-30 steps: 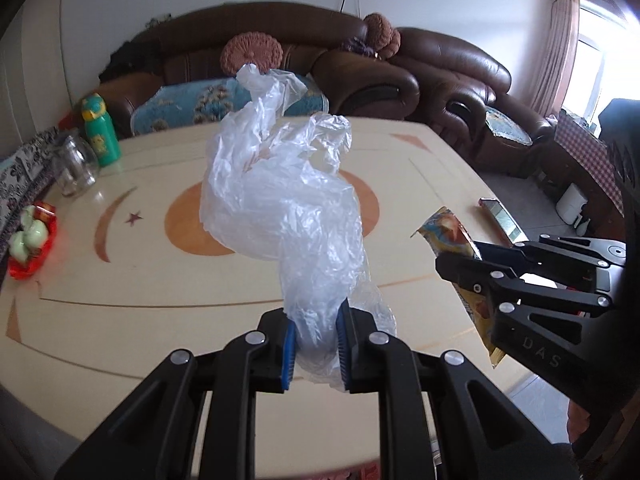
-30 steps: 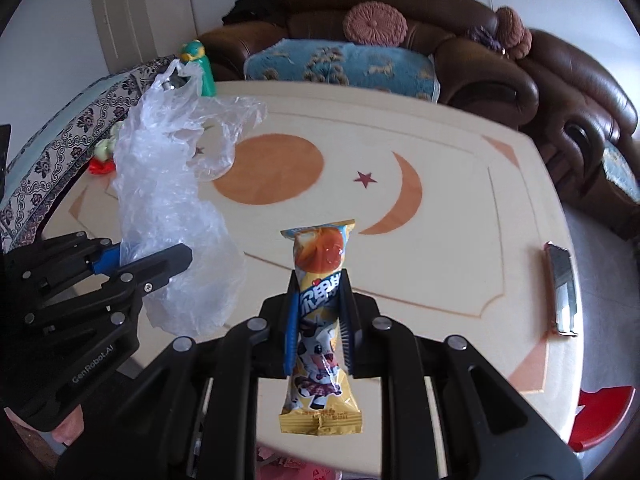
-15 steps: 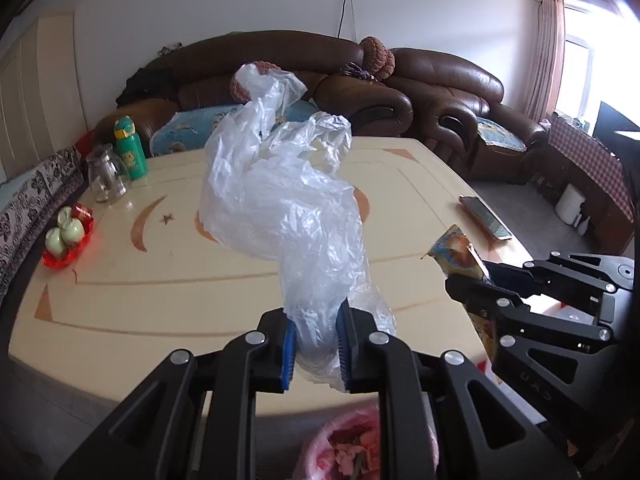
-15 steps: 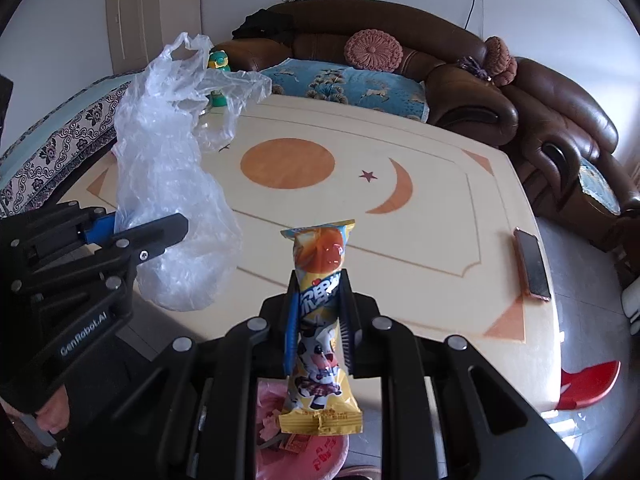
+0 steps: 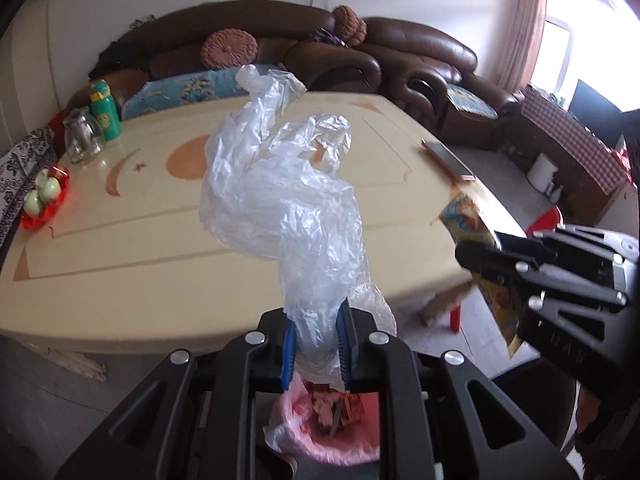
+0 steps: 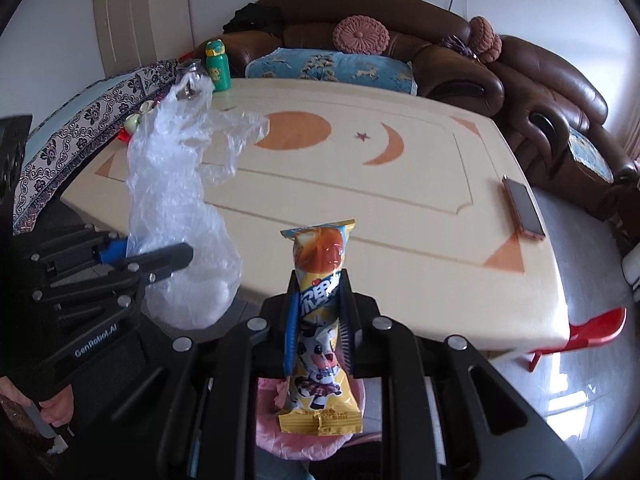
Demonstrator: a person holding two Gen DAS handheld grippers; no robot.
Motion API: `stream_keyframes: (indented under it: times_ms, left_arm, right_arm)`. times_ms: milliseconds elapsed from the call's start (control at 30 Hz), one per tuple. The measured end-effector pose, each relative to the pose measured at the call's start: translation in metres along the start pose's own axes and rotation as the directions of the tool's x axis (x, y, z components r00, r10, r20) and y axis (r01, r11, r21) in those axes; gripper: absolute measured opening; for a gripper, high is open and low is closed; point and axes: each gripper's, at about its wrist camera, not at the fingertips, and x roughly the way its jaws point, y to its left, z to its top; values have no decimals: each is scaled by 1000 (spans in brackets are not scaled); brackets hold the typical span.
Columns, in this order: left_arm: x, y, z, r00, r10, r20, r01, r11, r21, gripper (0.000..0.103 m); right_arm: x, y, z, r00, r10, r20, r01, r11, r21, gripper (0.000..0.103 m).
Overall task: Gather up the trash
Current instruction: 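Carry the clear bag in the left tool while the right tool carries the snack bar, then open the left tool over the bin while the right tool releases the snack bar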
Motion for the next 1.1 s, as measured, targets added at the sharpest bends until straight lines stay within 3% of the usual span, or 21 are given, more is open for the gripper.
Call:
stream_keyframes:
  times_ms: [300,500,900,1100]
  left_arm:
    - [19,-21,-51,992,-39,-117,48,996,77,17]
    - [47,-25,-83,975,-65,-213,82,994,75,17]
    - [106,-15,-128,916,-90,-390,117,992,47,17]
    - [137,-9,-145,879,-108,-465,130,991,15,17]
  right_arm:
    - [15,-2,-41,998,3,-68,0,999,42,18]
    - [44,-4,-72,989,22,-145,-9,996,87,18]
    - [108,-9,-122,955,56,-290,-9,987,162,18]
    - [141,-8,-142,931,75,-358,-5,981,192,18]
